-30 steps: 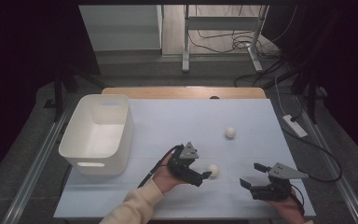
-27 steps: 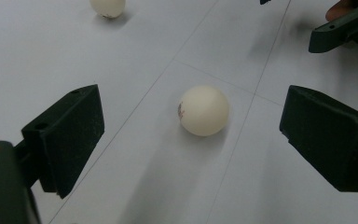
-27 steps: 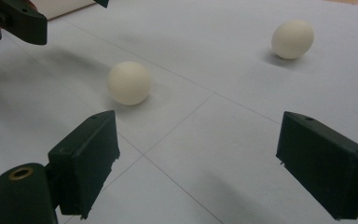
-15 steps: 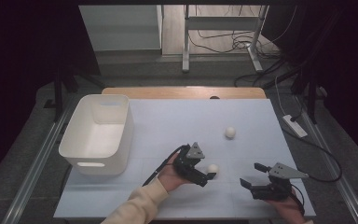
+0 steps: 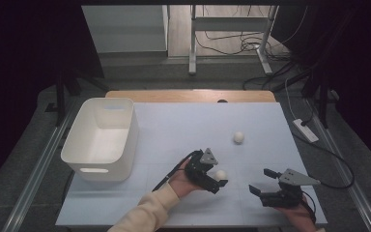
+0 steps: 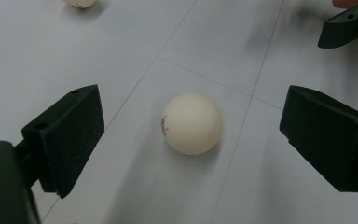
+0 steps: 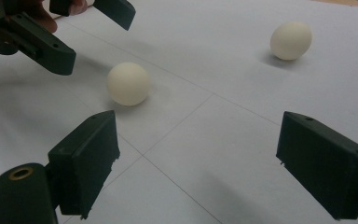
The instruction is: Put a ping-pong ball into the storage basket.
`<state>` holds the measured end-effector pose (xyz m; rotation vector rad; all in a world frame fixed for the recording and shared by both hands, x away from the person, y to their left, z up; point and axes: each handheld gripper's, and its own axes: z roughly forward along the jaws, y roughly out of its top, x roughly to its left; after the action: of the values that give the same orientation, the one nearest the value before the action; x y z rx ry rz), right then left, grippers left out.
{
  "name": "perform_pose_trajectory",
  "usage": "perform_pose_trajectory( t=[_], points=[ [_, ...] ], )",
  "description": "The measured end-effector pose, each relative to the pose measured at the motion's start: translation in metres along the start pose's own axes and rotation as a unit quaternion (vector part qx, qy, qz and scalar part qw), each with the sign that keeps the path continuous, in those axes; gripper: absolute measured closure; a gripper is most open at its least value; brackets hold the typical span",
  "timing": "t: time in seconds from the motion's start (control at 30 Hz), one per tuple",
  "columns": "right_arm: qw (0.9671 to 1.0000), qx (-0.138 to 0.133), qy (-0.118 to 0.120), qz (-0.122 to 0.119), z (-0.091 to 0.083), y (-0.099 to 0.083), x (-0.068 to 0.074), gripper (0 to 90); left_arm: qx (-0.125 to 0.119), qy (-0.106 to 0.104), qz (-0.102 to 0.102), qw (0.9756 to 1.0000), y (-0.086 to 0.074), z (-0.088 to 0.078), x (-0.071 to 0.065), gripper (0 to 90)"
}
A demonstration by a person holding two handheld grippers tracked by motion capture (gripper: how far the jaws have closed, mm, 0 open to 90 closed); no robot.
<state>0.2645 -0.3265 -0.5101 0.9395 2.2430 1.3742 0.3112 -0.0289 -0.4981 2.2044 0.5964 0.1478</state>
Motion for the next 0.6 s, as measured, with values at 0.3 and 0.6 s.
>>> perform_pose_trajectory(
  t=[0.3, 0.6],
  points=[
    [1.0, -0.002, -0.001, 0.0, 0.0, 0.0, -0.001, 12.8, 0.02, -0.001, 0.01, 0.9998, 0.003, 0.009, -0.001, 7.4],
    [1.0, -0.003, -0.005, 0.002, -0.001, 0.0, -0.002, 13.1, 0.05, -0.005, 0.016, 0.9986, 0.004, 0.017, 0.003, 7.3]
  ],
)
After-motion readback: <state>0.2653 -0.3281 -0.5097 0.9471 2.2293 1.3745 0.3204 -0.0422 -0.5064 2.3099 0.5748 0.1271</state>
